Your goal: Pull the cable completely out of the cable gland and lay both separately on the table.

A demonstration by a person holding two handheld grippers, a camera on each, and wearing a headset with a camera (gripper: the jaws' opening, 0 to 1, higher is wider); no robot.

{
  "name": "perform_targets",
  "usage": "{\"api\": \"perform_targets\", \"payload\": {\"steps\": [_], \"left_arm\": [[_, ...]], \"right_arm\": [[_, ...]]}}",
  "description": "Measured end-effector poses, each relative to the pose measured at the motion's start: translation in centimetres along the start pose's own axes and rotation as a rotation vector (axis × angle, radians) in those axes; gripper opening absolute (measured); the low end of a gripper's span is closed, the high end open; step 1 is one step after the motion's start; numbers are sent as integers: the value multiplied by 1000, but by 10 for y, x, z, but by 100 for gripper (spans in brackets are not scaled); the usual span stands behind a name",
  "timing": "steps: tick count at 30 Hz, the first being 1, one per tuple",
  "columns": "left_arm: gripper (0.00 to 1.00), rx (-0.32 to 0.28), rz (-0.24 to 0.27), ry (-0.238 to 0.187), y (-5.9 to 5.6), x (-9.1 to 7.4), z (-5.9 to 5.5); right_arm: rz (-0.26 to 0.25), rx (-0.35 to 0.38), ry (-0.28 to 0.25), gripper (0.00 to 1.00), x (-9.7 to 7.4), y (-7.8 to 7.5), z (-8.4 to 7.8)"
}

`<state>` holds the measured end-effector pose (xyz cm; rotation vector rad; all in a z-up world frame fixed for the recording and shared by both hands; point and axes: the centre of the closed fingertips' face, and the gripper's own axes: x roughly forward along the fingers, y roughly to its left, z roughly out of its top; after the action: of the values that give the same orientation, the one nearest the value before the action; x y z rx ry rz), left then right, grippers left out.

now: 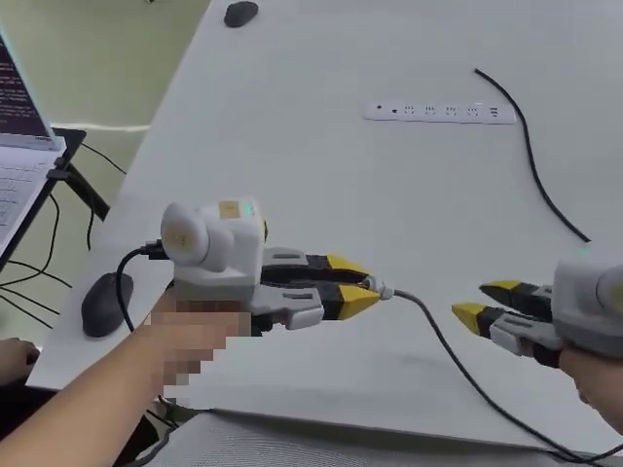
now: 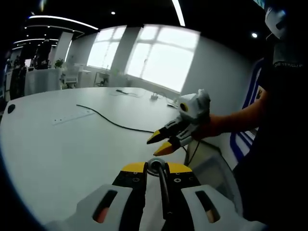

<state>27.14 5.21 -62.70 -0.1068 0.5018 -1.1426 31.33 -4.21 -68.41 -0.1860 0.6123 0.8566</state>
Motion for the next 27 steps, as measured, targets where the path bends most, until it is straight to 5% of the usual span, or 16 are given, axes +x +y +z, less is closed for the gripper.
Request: {"api": "perform_targets", "payload": {"steps": [3, 6, 11, 19, 27], "left_arm": [[15, -5, -4, 3, -1, 1, 0], [15, -6, -4, 4, -2, 1, -1], [15, -7, -4, 7, -3, 0, -2], [15, -10, -3, 9, -3, -1, -3], [15, -19, 2, 14, -5, -1, -5]], "right_arm": [[49, -182, -30, 30, -4, 23, 25], [82, -286, -86, 26, -5, 42, 45], [147, -399, -50, 24, 6, 69, 43], [195, -458, 1, 18, 22, 85, 30], [222, -463, -23, 4, 24, 95, 32]]}}
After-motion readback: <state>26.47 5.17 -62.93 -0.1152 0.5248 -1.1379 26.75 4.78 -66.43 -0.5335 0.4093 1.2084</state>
